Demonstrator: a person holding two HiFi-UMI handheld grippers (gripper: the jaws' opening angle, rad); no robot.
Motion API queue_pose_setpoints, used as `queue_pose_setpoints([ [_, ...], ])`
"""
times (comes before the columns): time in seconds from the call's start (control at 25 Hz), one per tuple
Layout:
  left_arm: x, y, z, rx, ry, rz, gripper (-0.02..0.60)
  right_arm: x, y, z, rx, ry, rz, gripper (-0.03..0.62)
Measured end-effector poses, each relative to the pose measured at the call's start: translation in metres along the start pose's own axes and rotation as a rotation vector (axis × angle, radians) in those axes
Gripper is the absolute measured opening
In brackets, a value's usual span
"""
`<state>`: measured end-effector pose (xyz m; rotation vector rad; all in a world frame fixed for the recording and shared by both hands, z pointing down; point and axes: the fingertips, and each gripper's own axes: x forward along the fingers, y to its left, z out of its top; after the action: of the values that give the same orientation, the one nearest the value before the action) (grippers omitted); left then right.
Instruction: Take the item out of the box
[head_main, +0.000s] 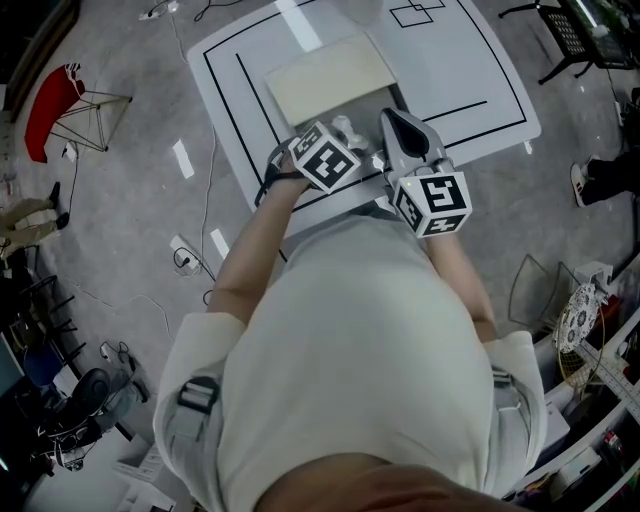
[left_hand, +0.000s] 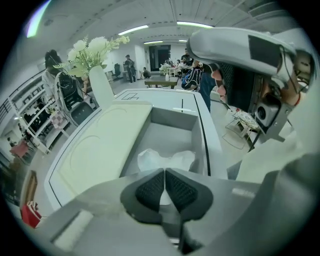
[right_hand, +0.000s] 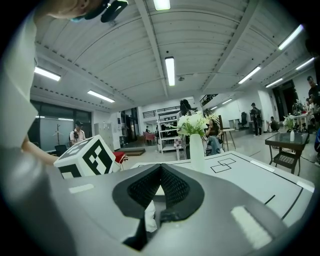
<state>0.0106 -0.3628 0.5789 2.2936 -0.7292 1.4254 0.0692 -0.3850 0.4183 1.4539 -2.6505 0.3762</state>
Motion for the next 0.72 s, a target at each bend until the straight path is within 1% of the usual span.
queue_pose_setpoints([
  [0.32,-0.024,-0.005,-0.001,-0.034,-0.086,0.019,0.011,-0.013,0.023,-0.006,-0.008,-0.006,-0.013,-0.002],
  [0.56,-0.054,-0.004,0.004,-0.078,-0.197,0.048,0.009,-0.026,0.041,-0.012,-0.014,-0.005,-0.031,-0.002],
  [0.72,-0.07,-0.01,0.005,-0.107,-0.259,0.053,0.009,-0.039,0.05,-0.018,-0.015,-0.001,-0.046,-0.002],
])
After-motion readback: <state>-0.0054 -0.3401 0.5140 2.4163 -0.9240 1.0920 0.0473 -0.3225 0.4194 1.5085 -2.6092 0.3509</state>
